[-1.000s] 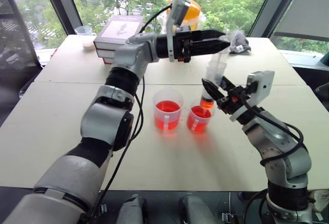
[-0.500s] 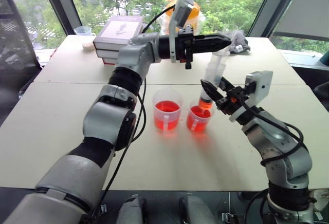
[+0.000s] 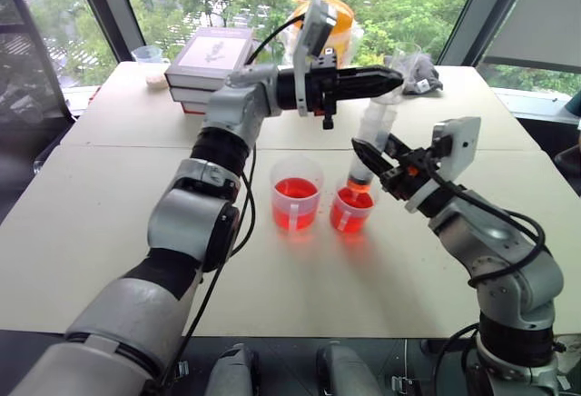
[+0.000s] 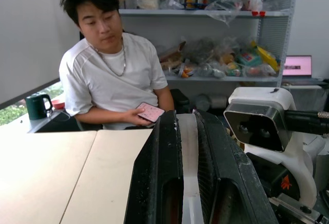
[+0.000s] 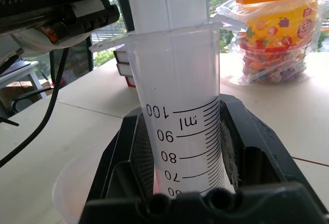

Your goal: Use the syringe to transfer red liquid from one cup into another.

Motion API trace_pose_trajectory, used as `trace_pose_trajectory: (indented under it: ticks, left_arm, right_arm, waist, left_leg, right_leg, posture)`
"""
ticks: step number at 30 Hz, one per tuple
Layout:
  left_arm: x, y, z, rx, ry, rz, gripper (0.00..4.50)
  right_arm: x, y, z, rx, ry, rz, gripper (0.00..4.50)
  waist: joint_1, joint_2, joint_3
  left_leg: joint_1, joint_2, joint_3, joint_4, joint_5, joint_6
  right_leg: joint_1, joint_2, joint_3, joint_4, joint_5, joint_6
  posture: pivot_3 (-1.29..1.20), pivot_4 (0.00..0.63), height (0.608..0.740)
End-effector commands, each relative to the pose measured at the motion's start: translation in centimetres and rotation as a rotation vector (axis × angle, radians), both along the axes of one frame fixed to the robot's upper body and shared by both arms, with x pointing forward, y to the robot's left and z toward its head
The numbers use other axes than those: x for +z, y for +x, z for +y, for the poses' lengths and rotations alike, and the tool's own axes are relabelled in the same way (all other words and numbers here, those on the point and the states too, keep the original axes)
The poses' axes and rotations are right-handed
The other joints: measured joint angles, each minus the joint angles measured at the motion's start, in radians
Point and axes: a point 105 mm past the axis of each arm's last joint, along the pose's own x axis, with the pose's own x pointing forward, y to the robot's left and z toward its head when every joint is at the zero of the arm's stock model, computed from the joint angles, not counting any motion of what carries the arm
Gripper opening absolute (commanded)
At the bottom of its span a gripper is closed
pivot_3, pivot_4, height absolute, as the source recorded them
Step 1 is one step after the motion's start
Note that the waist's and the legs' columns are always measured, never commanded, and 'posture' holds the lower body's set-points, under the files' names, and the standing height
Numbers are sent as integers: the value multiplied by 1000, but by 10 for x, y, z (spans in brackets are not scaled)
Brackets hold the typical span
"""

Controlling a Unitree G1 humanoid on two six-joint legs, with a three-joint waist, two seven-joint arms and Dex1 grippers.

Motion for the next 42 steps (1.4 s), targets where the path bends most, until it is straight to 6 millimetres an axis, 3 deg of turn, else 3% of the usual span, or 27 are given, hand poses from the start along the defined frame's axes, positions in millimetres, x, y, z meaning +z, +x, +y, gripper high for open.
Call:
trace_pose_trajectory:
  ticks: [1,15,22,23,24,30,36,40,42]
  left_arm:
    - [-29,-3,-9,-28,114,31,39]
    - [-46,-6,-8,-35,153,62,39]
    - [-17,-1,3,3,81,65,39]
    - [-12,1,6,13,68,72,934]
    - [-8,2,9,20,56,76,1280]
    - [13,10,39,92,-12,81,4351]
    - [20,20,91,224,-41,91,4455]
    - [-2,17,116,281,4,115,4455]
    - [-15,12,121,303,32,120,4455]
  right_arm:
    - [58,-23,-1,12,41,-246,1373]
    - [66,-26,-5,4,46,-254,1373]
    - [49,-24,-1,15,35,-201,1373]
    - [46,-24,0,19,35,-193,1373]
    - [43,-24,1,22,34,-183,1373]
    - [32,-23,6,35,34,-146,1373]
    - [31,-21,6,47,35,-130,1373]
    - [50,-8,-11,0,62,-85,1373]
    - [70,-1,-25,-21,99,-53,1373]
  waist:
    - [0,0,0]
    - [0,0,0]
    - [0,0,0]
    - [0,0,0]
    - [-2,0,0]
    - [-3,0,0]
    - [-6,0,0]
    - [-4,0,0]
    - [2,0,0]
  left_leg:
    - [0,0,0,0,0,0]
    - [0,0,0,0,0,0]
    - [0,0,0,0,0,0]
    - [0,0,0,0,0,0]
    - [0,0,0,0,0,0]
    - [0,0,-1,0,0,0]
    - [0,1,-1,0,0,0]
    - [1,1,0,0,0,0]
    - [1,1,1,1,0,0]
  right_leg:
    - [0,0,0,0,0,0]
    - [0,0,0,0,0,0]
    - [0,0,0,0,0,0]
    - [0,0,0,0,0,0]
    - [0,0,0,0,0,0]
    - [0,0,0,1,0,0]
    - [0,0,0,1,0,0]
    - [0,0,0,2,0,0]
    - [0,-1,0,3,0,0]
  posture:
    - [0,150,740]
    - [0,150,740]
    - [0,150,740]
    - [0,150,740]
    - [0,150,740]
    - [0,150,740]
    - [0,150,740]
    - [0,150,740]
    - [0,150,740]
